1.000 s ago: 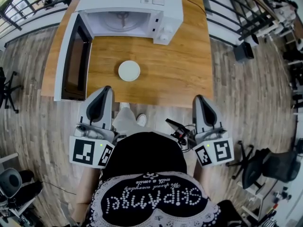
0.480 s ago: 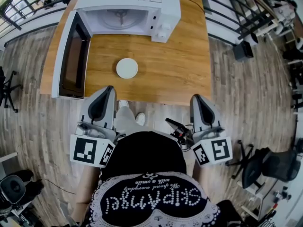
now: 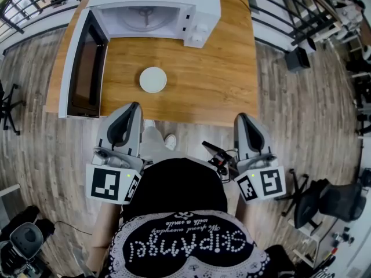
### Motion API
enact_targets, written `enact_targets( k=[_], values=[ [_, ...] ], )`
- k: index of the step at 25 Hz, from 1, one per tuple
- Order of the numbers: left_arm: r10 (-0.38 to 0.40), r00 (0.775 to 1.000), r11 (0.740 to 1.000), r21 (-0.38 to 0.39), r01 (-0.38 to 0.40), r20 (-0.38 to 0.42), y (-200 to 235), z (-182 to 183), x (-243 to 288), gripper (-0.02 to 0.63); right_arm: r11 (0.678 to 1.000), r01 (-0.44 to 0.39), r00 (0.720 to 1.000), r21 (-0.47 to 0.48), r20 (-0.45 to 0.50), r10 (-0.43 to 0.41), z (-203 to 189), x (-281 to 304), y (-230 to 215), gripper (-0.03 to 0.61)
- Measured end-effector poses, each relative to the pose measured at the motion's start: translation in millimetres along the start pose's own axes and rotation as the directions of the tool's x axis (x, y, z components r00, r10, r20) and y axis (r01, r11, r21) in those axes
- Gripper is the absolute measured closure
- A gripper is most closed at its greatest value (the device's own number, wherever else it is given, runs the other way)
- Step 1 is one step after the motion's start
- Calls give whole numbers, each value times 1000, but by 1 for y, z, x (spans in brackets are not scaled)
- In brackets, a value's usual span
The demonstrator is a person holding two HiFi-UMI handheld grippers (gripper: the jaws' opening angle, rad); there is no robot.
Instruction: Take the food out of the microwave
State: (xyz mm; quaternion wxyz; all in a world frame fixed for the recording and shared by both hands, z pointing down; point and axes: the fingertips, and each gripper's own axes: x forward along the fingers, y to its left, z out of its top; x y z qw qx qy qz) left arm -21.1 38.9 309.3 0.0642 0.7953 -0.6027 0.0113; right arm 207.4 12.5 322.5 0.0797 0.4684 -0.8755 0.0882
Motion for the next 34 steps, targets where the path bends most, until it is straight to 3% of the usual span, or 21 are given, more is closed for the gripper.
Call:
enact_targets(
  k=[34],
  values=[
    [-26, 1000, 999, 21, 26, -6, -3, 1, 8, 581, 1000, -12, 1000, -5, -15, 12, -2, 7, 0, 545]
  ],
)
